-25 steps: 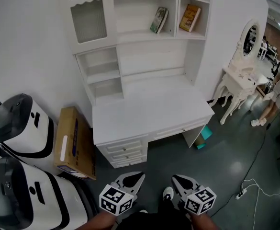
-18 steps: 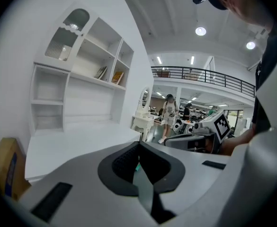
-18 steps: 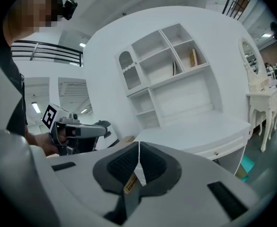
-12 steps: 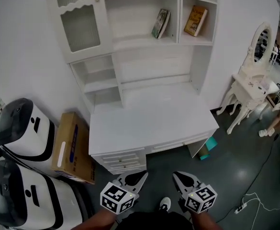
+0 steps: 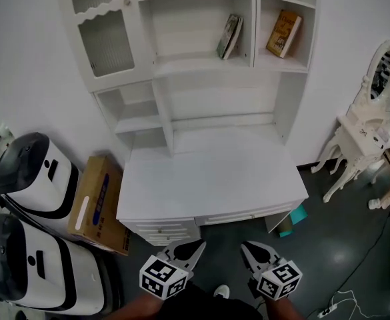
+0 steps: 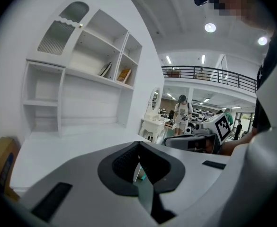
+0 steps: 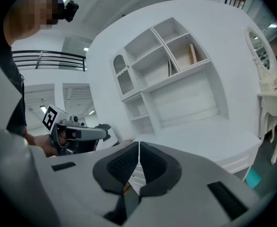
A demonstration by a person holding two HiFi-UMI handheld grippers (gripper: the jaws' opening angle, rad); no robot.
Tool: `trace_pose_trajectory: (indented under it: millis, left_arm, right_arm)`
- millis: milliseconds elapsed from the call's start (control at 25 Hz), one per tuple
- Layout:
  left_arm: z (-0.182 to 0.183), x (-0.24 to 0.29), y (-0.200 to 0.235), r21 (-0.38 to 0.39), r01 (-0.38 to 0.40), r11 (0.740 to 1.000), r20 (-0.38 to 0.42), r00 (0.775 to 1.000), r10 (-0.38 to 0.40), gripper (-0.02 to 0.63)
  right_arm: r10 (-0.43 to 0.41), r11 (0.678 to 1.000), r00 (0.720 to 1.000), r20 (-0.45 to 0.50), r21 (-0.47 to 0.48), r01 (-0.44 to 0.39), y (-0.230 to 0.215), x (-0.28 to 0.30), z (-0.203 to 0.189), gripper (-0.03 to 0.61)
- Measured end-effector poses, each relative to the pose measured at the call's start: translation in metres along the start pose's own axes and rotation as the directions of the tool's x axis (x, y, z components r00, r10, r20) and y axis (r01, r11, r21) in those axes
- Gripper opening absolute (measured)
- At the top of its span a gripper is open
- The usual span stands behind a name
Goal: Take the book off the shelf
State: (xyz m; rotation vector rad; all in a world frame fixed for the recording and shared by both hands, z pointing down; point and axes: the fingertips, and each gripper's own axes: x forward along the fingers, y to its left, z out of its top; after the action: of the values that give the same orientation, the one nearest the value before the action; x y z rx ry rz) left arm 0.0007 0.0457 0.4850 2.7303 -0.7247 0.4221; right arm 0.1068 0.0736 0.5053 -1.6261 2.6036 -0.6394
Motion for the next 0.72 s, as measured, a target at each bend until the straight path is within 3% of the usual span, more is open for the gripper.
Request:
trace_pose_trajectory:
  millis: [360,720]
  left_arm:
    - [0.002,0.010,0.025,-0.026,-0.082,0.996,-0.032,0.996,0.082,0.011]
    - [0.021,0.029,0.066,-0.004,-0.072,0.997,-0.019,0.997,0.072,0.011]
  right_arm:
    - [0.056,0.998,0.998,-0.027,0.032,-0.055,-0.022,0.029,0.001,0.029]
    - [0.029,0.999,0.999,-0.037,0.037,-0.027,-0.040,0.069,0.012,0.029]
